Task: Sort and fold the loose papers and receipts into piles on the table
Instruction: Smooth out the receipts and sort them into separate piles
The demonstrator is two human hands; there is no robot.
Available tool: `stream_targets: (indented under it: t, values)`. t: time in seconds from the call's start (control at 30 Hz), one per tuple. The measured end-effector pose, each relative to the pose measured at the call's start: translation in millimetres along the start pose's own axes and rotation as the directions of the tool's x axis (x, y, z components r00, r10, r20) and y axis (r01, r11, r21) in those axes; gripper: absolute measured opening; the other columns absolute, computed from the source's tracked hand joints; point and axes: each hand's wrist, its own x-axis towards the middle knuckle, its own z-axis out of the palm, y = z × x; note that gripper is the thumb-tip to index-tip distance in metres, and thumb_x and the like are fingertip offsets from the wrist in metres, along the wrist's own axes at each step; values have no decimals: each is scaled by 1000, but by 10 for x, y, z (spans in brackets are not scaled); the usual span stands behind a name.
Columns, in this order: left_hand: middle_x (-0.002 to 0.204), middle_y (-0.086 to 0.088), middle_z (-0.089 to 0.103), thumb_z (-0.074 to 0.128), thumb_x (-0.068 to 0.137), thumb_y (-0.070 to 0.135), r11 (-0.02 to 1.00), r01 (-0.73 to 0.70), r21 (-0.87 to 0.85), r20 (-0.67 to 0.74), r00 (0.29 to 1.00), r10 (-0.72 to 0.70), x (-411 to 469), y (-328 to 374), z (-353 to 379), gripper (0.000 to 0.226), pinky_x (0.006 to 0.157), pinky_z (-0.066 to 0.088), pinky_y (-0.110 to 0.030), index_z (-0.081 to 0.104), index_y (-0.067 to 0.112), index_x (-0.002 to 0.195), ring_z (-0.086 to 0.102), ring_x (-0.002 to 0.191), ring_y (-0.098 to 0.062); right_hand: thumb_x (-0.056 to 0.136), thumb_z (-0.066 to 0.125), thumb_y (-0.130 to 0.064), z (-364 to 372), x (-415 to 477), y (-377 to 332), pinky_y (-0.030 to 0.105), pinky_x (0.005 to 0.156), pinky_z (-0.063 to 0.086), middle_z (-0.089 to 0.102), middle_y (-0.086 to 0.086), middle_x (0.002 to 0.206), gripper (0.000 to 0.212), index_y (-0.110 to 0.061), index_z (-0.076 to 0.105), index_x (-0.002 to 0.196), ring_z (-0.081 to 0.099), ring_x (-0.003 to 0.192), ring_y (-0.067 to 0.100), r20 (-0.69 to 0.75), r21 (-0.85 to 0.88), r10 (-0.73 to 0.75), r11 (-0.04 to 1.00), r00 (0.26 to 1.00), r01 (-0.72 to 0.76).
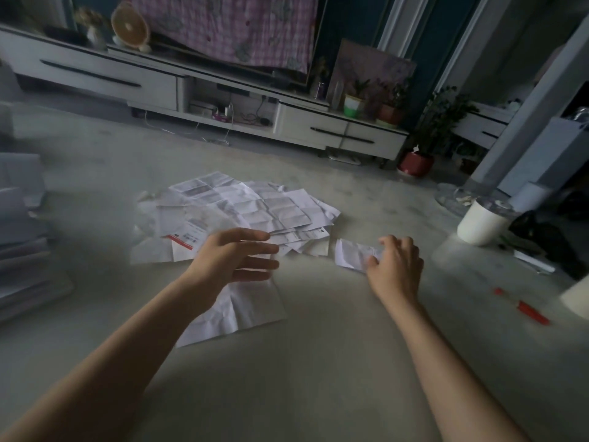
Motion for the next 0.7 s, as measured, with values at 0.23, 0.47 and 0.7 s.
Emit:
stream_targets:
  t: [0.23,0.47,0.7]
  values:
    - [89,-13,72,49,89,-3,1000,-21,-17,-53,998,20,17,24,7,17,73,58,-33,63,4,92,70,82,-25,83,54,-1,-129,109,-107,35,92,38,57,19,107,20,-5,66,98,52,105,35,-109,322,-33,944,993,67]
    - [81,-6,71,45,89,-7,992,-123,16,-156,980,124,35,29,-5,24,75,56,-31,63,8,84,68,82,-21,81,47,6,-205,92,-151,32,88,39,60,18,101,24,-3,67,89,57,98,33,-153,426,-24,900,988,88]
    - [129,-1,52,50,83,-2,819,-222,529,-346,825,447,76,-5,-101,33,101,41,-44,62,20,104,45,123,-21,77,42,4,-110,-166,-407,25,78,36,63,17,88,28,-2,68,83,60,87,33,-176,410,-255,859,951,307]
